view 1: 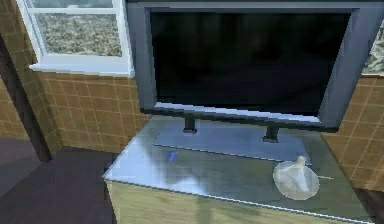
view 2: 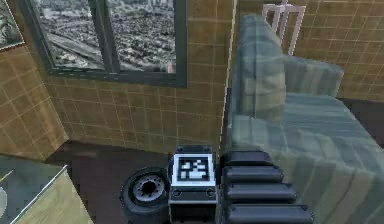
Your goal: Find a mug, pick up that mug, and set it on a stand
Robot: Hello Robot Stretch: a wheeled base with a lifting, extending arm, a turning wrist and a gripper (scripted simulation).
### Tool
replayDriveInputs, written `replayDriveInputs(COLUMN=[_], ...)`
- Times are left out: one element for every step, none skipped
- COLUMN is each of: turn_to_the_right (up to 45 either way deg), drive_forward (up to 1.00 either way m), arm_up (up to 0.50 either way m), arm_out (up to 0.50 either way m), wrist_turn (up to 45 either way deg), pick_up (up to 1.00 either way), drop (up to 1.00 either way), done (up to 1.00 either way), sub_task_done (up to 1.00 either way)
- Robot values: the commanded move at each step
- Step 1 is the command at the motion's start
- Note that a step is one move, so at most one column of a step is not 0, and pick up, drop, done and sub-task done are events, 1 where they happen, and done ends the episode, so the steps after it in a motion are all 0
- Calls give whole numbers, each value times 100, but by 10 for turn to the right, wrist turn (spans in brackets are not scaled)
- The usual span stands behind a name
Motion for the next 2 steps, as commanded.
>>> replayDriveInputs(turn_to_the_right=[180, 0], drive_forward=[0, 35], arm_up=[0, 0], arm_out=[0, 0], wrist_turn=[0, 0], pick_up=[0, 0], drop=[0, 0], done=[0, 0], sub_task_done=[0, 0])
